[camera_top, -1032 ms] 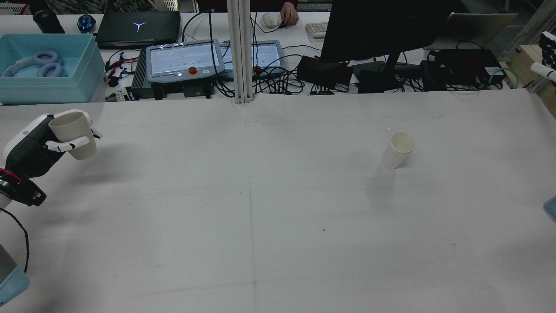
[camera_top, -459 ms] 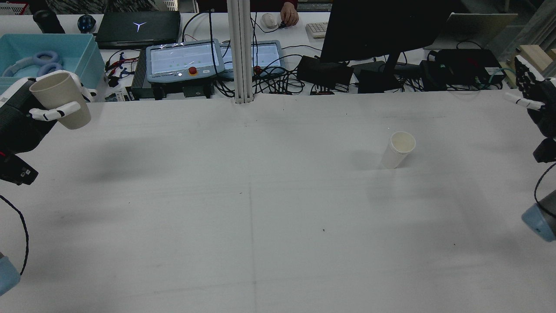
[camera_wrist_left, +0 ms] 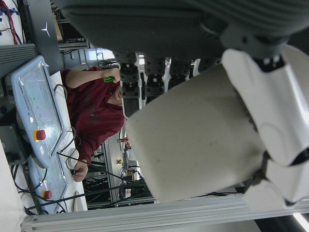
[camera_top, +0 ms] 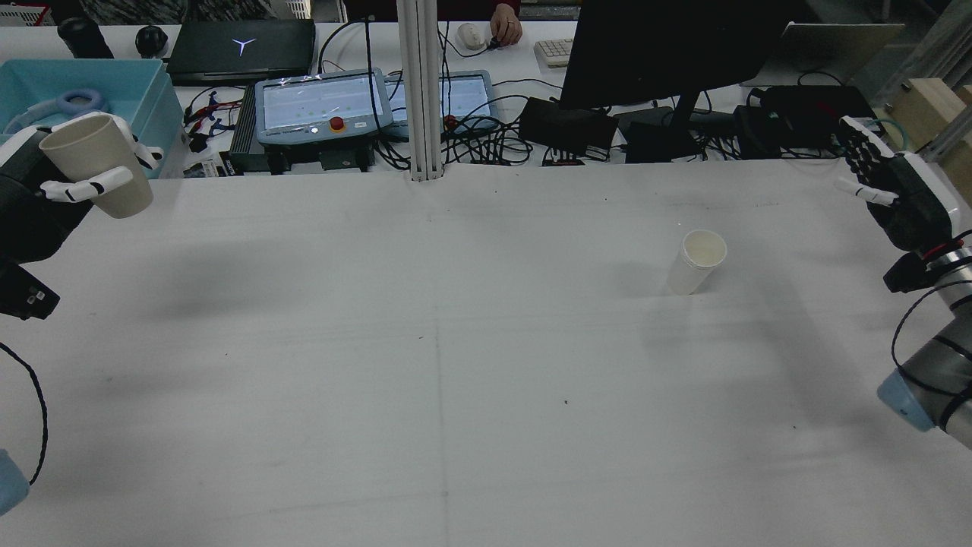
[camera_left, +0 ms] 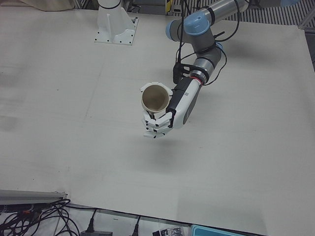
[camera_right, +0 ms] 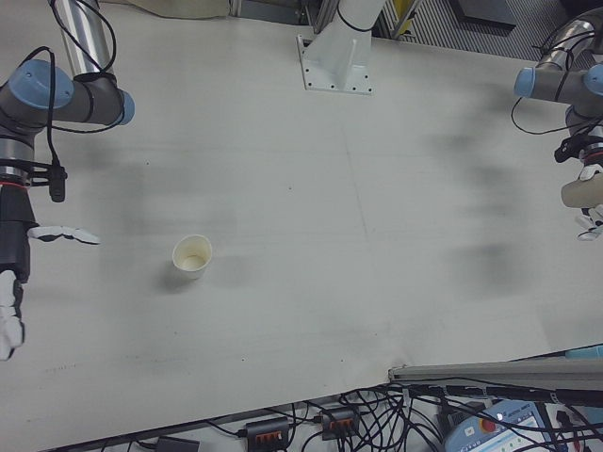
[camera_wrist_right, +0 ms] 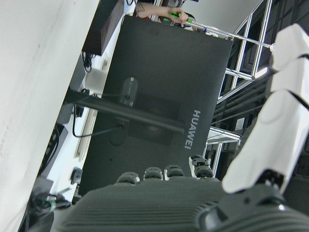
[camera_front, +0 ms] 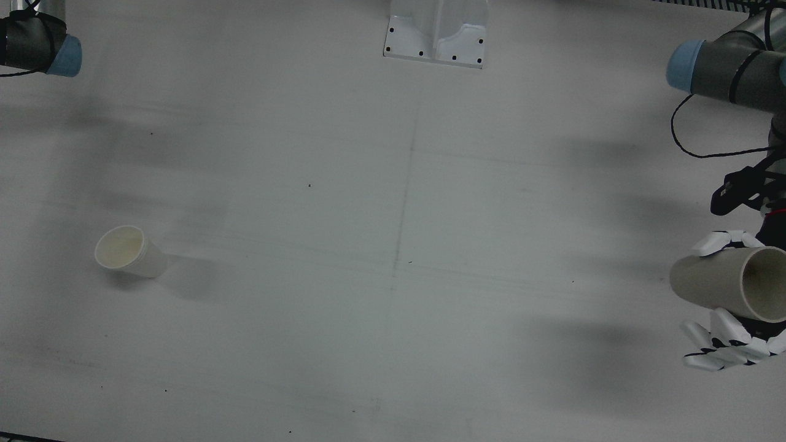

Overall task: Pour water
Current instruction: 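Reach the right hand to the farther cream paper cup and grasp it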

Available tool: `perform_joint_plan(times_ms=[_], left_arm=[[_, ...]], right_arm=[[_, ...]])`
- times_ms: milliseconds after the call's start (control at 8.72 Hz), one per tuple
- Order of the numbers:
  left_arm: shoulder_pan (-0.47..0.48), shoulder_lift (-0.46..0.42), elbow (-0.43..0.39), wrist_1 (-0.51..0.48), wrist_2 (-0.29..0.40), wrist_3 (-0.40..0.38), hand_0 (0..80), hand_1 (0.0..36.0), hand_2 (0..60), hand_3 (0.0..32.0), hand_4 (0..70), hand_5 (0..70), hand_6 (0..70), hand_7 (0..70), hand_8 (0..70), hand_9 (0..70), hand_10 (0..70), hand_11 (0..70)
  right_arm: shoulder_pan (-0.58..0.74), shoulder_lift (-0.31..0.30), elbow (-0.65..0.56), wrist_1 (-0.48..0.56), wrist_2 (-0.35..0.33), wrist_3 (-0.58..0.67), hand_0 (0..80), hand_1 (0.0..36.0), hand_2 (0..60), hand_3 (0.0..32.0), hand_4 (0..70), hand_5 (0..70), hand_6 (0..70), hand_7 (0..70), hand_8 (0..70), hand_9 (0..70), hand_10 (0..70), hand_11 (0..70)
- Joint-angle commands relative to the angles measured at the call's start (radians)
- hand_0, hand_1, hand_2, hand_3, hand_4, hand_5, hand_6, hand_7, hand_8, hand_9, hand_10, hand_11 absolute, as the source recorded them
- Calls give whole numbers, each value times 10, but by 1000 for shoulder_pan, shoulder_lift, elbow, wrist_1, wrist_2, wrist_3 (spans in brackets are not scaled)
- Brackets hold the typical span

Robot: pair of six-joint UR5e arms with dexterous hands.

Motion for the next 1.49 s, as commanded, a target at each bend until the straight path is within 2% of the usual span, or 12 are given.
perform_joint_plan(times_ms=[0, 459, 917, 1376], left_arm=[[1, 6, -3, 10, 0, -7, 477, 206, 600, 0, 352, 700, 415, 621, 437, 445, 204, 301], [-10, 19, 1, 8, 1, -7, 472, 207, 600, 0, 352, 700, 413, 609, 439, 443, 216, 317], [-12, 19, 13, -1, 1, -7, 467, 201, 600, 0, 352, 700, 412, 600, 440, 443, 220, 323], [-10, 18, 29, -12, 1, -5, 465, 200, 600, 0, 351, 694, 414, 591, 442, 444, 227, 333]], right_arm=[[-152, -6, 28, -8, 31, 3, 458, 148, 168, 0, 1, 88, 3, 6, 5, 2, 0, 0], [-265, -21, 56, -12, 90, -6, 462, 154, 178, 0, 19, 98, 15, 28, 4, 2, 0, 0], [-319, -19, 42, -26, 137, -27, 464, 155, 185, 0, 39, 102, 31, 50, 7, 7, 0, 0], [-324, 14, 45, -60, 153, -26, 466, 157, 192, 0, 59, 110, 44, 71, 8, 13, 0, 0]])
